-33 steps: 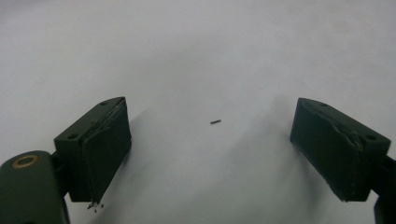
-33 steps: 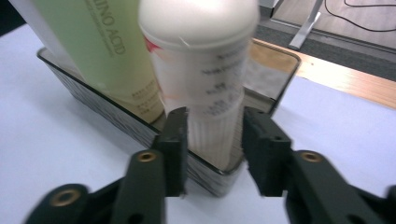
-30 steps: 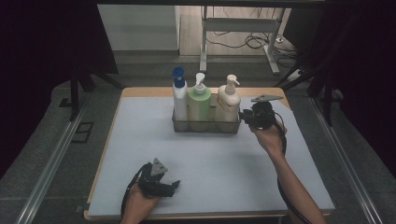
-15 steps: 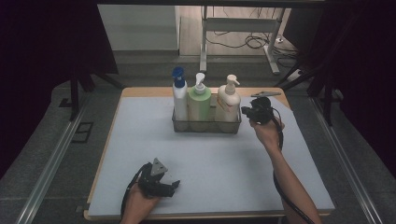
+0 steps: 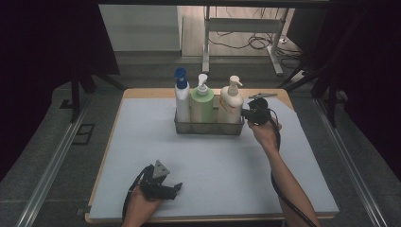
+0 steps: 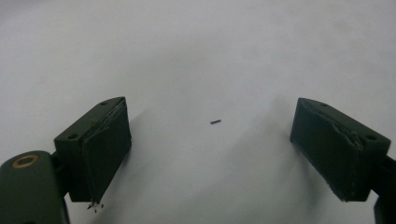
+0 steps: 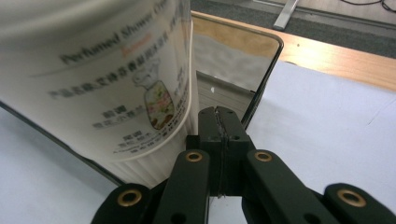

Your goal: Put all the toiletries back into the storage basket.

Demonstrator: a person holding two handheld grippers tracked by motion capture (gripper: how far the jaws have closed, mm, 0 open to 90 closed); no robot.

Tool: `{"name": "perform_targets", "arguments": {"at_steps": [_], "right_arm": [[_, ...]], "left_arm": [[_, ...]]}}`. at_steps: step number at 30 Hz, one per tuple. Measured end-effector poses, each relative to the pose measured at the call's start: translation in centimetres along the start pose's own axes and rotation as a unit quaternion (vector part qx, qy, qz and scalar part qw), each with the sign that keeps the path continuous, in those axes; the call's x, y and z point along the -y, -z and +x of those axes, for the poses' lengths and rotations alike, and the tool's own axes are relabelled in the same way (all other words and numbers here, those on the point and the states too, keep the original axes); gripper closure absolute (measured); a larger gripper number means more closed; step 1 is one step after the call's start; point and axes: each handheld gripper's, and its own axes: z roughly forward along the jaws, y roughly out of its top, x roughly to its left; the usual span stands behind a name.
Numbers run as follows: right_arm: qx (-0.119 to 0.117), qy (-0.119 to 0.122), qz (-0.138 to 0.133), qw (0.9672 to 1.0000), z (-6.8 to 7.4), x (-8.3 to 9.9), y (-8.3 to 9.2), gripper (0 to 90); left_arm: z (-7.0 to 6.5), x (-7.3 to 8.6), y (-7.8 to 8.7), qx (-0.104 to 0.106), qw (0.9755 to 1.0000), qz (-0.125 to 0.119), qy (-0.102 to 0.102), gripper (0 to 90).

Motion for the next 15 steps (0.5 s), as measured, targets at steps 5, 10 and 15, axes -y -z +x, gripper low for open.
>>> {"name": "perform_targets", "arguments": {"at_steps": [5,10,15], "right_arm": [[-0.002,-0.001,0.004,1.0000,0.12,0.27,-0.32,89.0],[-0.001,0.000,0.008,1.0000,0.34,0.36,-0.60,89.1],[-0.005,0.003,0.012,0.9999,0.63,0.49,-0.85,89.0]], "left_arm": [[-0.02,0.00,-0.01,0.000,1.0000,-0.001,0.001,12.2],[-0.01,0.00,-0.01,0.000,1.0000,-0.001,0.001,12.2],[0.00,0.00,0.00,0.000,1.0000,0.000,0.000,12.1]]}}
